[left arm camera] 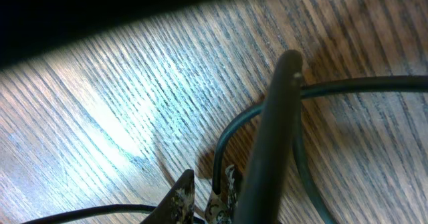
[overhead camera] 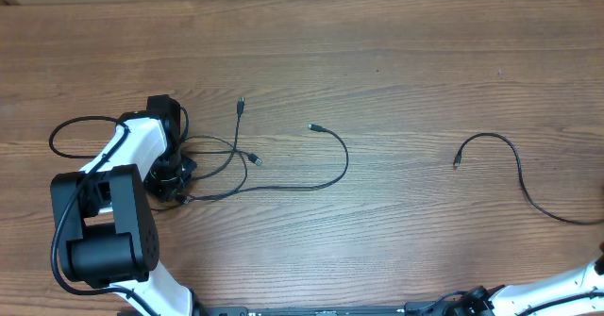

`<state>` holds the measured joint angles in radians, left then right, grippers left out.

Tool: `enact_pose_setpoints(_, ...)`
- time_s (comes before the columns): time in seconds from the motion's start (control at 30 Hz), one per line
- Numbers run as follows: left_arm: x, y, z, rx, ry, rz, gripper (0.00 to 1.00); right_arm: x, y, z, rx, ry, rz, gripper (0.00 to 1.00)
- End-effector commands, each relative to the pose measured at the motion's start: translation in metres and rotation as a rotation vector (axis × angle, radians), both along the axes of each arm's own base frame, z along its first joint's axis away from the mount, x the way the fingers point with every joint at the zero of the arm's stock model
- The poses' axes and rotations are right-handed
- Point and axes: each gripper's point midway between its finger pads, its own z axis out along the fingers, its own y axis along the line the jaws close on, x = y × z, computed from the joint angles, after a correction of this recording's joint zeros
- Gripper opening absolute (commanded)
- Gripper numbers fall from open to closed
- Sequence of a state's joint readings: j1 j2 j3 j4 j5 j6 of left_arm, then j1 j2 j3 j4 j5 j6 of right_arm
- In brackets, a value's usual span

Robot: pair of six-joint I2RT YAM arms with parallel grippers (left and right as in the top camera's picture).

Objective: Untangle cables

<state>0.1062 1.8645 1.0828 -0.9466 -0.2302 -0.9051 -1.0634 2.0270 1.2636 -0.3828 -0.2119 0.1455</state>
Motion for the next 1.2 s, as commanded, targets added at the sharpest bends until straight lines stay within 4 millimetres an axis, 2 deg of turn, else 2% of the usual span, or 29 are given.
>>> enact_pose_setpoints(0.0, -0.007, -0.018, -0.013, -0.1, 0.028, -0.004, 0.19, 0.059, 0.049, -0.007, 0.122, -0.126, 0.181, 0.73)
enact_pose_setpoints(0.03, -0.007, -0.018, -0.013, -0.099, 0.03, -0.005, 0.19, 0.069, 0.053, -0.003, 0.111, -0.12, 0.201, 0.75)
enact_pose_setpoints(0.07, -0.007, -0.019, -0.013, -0.1, 0.032, -0.006, 0.19, 0.076, 0.053, 0.001, 0.089, -0.095, 0.21, 0.82)
enact_pose_setpoints(0.1, -0.008, -0.019, -0.013, -0.1, 0.034, -0.008, 0.19, 0.077, 0.049, 0.004, 0.066, -0.052, 0.196, 0.93)
enact_pose_setpoints(0.13, -0.008, -0.02, -0.013, -0.1, 0.036, -0.009, 0.19, 0.075, 0.044, 0.007, 0.048, -0.003, 0.158, 1.0)
enact_pose_setpoints(0.2, -0.008, -0.02, -0.013, -0.1, 0.036, -0.01, 0.19, 0.065, 0.029, 0.019, 0.012, 0.09, 0.059, 1.0)
enact_pose_setpoints(0.3, -0.007, -0.021, -0.013, -0.102, 0.034, -0.013, 0.19, 0.053, 0.011, 0.055, -0.041, 0.177, -0.028, 1.0)
enact_pose_setpoints(0.43, -0.003, -0.022, -0.014, -0.105, 0.015, -0.015, 0.19, 0.059, 0.012, 0.109, -0.058, 0.143, -0.017, 1.0)
enact_pose_setpoints(0.5, 0.001, -0.022, -0.015, -0.104, 0.0, -0.015, 0.18, 0.082, 0.036, 0.129, -0.04, 0.054, 0.173, 1.0)
enact_pose_setpoints(0.57, 0.003, -0.022, -0.015, -0.105, -0.01, -0.015, 0.19, 0.117, 0.091, 0.144, 0.007, -0.101, 0.539, 1.0)
enact_pose_setpoints(0.63, 0.007, -0.023, -0.016, -0.11, -0.026, -0.016, 0.19, 0.131, 0.134, 0.144, 0.08, -0.164, 0.699, 1.0)
enact_pose_setpoints(0.77, 0.015, -0.027, -0.017, -0.135, -0.059, -0.014, 0.2, 0.131, 0.203, 0.109, 0.246, 0.024, 0.699, 0.99)
enact_pose_setpoints(0.9, 0.02, -0.029, -0.018, -0.147, -0.08, -0.013, 0.21, 0.123, 0.265, 0.08, 0.257, 0.283, 0.684, 1.0)
enact_pose_setpoints(1.07, 0.02, -0.029, -0.018, -0.147, -0.084, -0.013, 0.24, 0.129, 0.323, 0.046, 0.122, 0.428, 0.661, 0.98)
enact_pose_setpoints(1.17, 0.02, -0.029, -0.018, -0.147, -0.08, -0.014, 0.25, 0.121, 0.347, 0.022, 0.107, 0.477, 0.623, 0.89)
